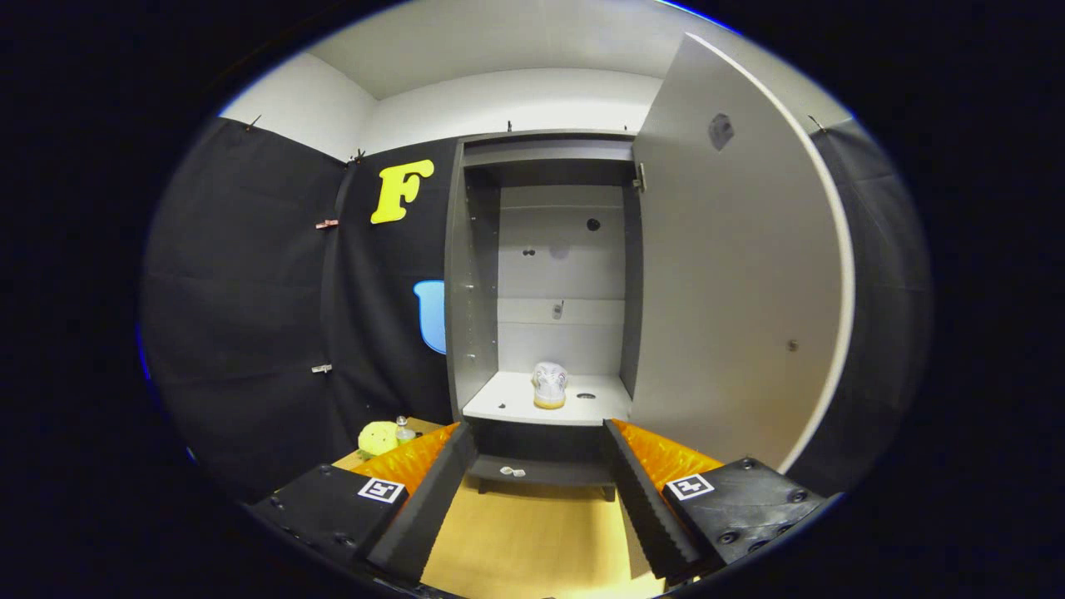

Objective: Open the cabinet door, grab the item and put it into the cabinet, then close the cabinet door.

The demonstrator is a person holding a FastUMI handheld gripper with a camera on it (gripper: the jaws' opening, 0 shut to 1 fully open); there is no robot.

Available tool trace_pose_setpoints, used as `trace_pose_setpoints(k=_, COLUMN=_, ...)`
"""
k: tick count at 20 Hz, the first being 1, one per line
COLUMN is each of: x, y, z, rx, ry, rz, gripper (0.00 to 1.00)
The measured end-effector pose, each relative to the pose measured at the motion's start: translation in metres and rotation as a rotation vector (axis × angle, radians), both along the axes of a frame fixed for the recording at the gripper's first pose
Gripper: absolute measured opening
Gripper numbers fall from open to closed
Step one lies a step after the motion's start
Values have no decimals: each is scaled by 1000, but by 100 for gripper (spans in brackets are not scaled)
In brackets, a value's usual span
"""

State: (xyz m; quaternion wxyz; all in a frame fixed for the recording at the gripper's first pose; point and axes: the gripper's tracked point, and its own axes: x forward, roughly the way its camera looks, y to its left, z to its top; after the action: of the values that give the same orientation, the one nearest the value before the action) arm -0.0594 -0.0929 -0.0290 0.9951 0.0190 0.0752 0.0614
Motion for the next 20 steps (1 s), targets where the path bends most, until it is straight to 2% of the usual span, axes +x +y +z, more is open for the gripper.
trace_pose_setpoints(k=4, x=-24, y=-49, z=10, rx=43, ry=-10, rz=-33, gripper=98)
trace_pose_setpoints(k=7, x=-41, y=-70, z=11, rx=65, ry=1, rz=-23, gripper=98)
trace_pose_setpoints(k=11, x=-57, y=-112, z=12, rx=45, ry=0, rz=-38, gripper=97)
trace_pose_setpoints(k=16, x=-56, y=-178, z=22, rx=51, ry=-6, rz=-132, gripper=97)
trace_pose_setpoints(k=20, x=-38, y=-225, z=25, rx=35, ry=-7, rz=-190, gripper=97)
